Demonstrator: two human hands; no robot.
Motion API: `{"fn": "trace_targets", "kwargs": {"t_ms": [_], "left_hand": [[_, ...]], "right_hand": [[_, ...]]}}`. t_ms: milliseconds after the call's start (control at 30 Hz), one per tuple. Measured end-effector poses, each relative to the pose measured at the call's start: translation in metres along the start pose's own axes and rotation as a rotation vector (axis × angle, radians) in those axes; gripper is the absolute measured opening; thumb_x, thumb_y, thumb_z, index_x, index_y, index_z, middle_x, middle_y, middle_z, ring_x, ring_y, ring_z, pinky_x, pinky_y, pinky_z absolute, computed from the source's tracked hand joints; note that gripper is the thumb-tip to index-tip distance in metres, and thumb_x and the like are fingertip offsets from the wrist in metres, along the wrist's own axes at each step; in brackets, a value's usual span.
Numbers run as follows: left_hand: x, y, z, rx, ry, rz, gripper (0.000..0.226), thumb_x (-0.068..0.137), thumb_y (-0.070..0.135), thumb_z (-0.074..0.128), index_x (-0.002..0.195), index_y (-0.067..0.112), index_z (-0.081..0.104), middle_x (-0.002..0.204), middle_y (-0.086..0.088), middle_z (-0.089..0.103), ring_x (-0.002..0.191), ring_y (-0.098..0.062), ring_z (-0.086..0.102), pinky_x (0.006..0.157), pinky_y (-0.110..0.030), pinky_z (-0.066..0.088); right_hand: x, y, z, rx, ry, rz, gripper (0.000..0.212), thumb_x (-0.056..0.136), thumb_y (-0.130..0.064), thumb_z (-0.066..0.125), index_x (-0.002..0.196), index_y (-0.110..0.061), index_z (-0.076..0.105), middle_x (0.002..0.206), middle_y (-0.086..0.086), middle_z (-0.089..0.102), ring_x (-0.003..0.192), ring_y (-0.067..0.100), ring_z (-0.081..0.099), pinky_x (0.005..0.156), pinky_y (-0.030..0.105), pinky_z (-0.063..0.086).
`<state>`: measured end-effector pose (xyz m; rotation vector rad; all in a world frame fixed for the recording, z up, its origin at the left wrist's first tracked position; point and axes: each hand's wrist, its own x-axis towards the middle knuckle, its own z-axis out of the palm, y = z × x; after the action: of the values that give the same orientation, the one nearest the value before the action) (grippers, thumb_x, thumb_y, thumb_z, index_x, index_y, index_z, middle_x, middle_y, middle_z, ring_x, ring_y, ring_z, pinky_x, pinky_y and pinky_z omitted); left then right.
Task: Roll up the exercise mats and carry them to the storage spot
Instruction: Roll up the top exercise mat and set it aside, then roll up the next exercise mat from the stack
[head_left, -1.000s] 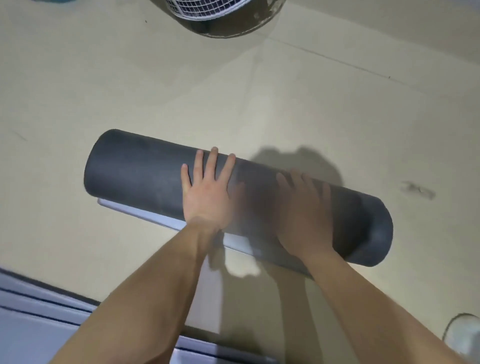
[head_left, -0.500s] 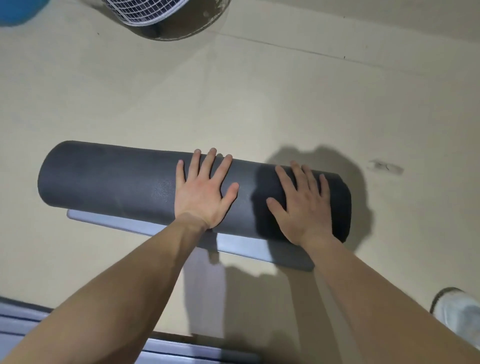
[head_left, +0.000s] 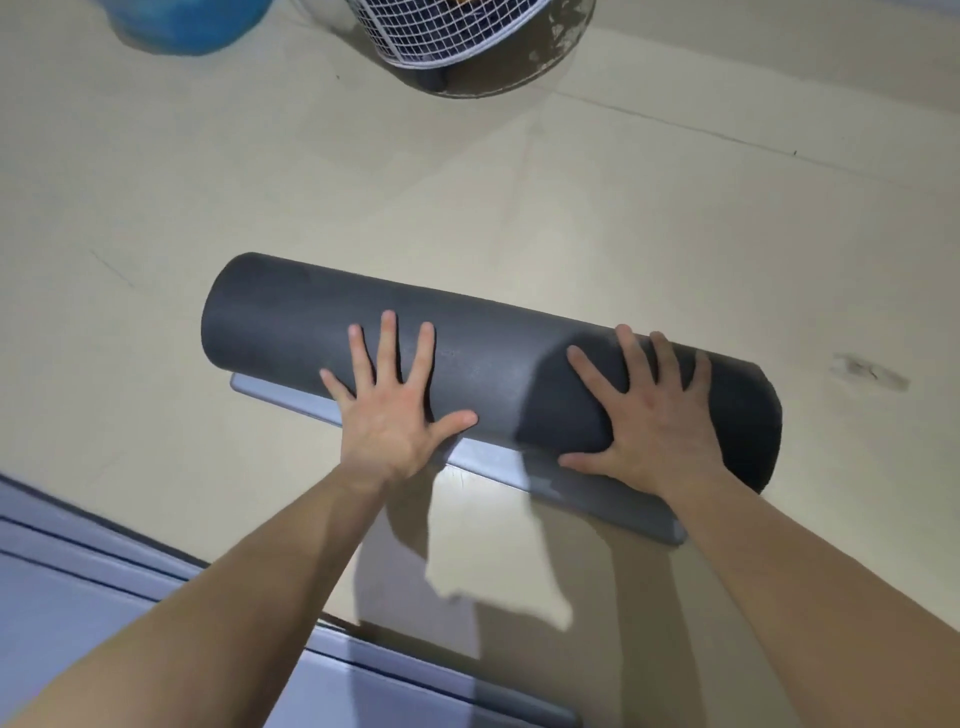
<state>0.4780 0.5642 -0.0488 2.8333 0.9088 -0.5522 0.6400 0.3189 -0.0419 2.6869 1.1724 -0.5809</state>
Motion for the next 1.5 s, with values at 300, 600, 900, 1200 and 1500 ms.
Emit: {"fn": "trace_targets", "kwargs": {"t_ms": [300, 600, 900, 1200, 1500], "left_hand": [[0.072, 0.001, -0.026, 0.040, 0.016, 0.084, 0.109, 0.069, 0.097, 0.020, 0.155, 0.046, -0.023, 0.166, 0.002, -0.031, 0.152, -0.038, -0.027, 0.116, -0.076, 0.008], [0.040, 0.039, -0.023, -0.366, 0.063, -0.154, 0.091, 0.095, 0.052, 0.062, 0.158, 0.050, -0.003, 0.166, 0.014, -0.026, 0.154, -0.031, -0.023, 0.103, -0.045, 0.047], [0.042, 0.058, -0.027, -0.320, 0.065, -0.310, 0.087, 0.098, 0.039, 0.063, 0.159, 0.051, 0.002, 0.169, 0.011, -0.018, 0.156, -0.030, -0.014, 0.118, -0.046, 0.029], [-0.128, 0.113, 0.043, -0.282, 0.129, -0.480, 0.069, 0.104, 0.054, 0.040, 0.162, 0.028, 0.015, 0.171, -0.001, 0.011, 0.157, -0.027, 0.004, 0.125, -0.047, 0.018], [-0.391, 0.109, 0.085, -0.395, 0.061, -0.711, 0.066, 0.103, 0.045, 0.047, 0.160, 0.021, 0.026, 0.167, -0.005, 0.021, 0.154, -0.025, 0.017, 0.117, -0.040, 0.028]], "right_hand": [[0.031, -0.008, -0.007, 0.027, 0.109, 0.102, 0.119, 0.059, -0.103, 0.032, 0.155, -0.048, -0.009, 0.165, 0.010, -0.001, 0.149, 0.044, 0.007, 0.115, 0.070, 0.014], [0.033, -0.008, 0.005, 0.036, 0.169, 0.030, 0.116, 0.067, -0.095, 0.043, 0.161, -0.037, 0.009, 0.169, 0.013, 0.009, 0.151, 0.044, 0.013, 0.112, 0.073, 0.016], [0.041, -0.001, 0.010, 0.052, 0.164, -0.054, 0.114, 0.072, -0.093, 0.038, 0.161, -0.034, -0.002, 0.169, 0.013, -0.003, 0.153, 0.044, 0.001, 0.114, 0.073, 0.010], [-0.012, -0.015, 0.019, -0.100, 0.358, -0.428, 0.074, 0.099, -0.062, 0.041, 0.162, -0.026, 0.024, 0.170, 0.011, 0.016, 0.155, 0.035, 0.015, 0.122, 0.062, 0.014], [-0.183, -0.106, 0.038, -0.043, 0.159, -0.751, 0.066, 0.101, -0.052, 0.045, 0.160, -0.027, 0.027, 0.165, 0.006, 0.029, 0.144, 0.032, 0.035, 0.112, 0.047, 0.032]]}}
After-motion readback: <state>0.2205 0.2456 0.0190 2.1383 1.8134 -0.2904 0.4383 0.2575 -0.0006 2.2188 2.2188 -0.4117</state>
